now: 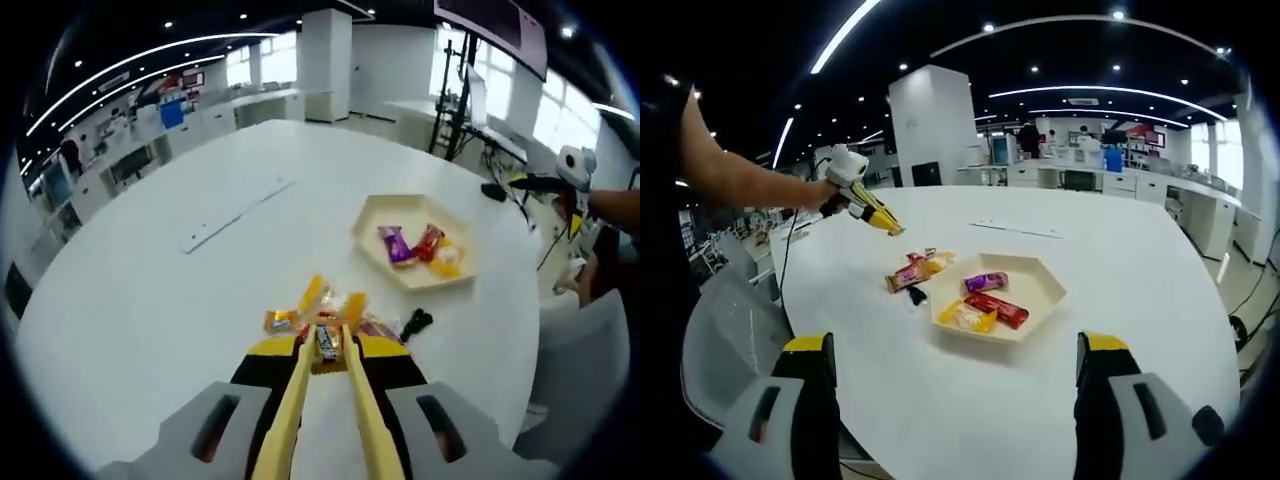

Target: Place the target food into the container with the food tongs after gripping and lifting it, then release it inside without dropping or visibly crushing the food.

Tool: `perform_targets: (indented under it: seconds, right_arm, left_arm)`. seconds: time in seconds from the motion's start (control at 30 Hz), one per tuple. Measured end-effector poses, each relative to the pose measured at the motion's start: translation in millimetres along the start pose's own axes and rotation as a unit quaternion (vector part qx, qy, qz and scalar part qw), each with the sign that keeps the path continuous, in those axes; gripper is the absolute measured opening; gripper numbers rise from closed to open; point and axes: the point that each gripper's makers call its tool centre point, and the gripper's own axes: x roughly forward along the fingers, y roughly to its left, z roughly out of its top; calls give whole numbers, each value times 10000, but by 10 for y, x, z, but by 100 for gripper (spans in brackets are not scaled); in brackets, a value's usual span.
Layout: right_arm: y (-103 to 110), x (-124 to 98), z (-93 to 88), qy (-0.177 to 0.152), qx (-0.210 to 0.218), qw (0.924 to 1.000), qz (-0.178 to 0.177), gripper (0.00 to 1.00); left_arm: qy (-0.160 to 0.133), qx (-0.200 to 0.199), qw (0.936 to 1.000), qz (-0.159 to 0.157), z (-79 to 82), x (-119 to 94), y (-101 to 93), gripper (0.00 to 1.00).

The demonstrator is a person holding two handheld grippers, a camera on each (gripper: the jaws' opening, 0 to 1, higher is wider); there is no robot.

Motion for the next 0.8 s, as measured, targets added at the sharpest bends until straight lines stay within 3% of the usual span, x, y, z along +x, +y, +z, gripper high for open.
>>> perform_targets:
  seconds: [0.13, 0.23, 0.8]
  right_arm:
    - [-7, 15, 31, -20, -24, 10000, 11, 99]
    - [-8, 24, 40, -28, -38, 10000, 16, 99]
    - [22, 3, 3, -43, -19, 10000, 34, 99]
  left_arm:
    - [67, 135, 9998, -149, 60, -20, -13, 16]
    - [228, 431, 9978, -453, 75, -38, -96, 16]
    - [114, 602, 9956, -708, 305, -53, -188, 16]
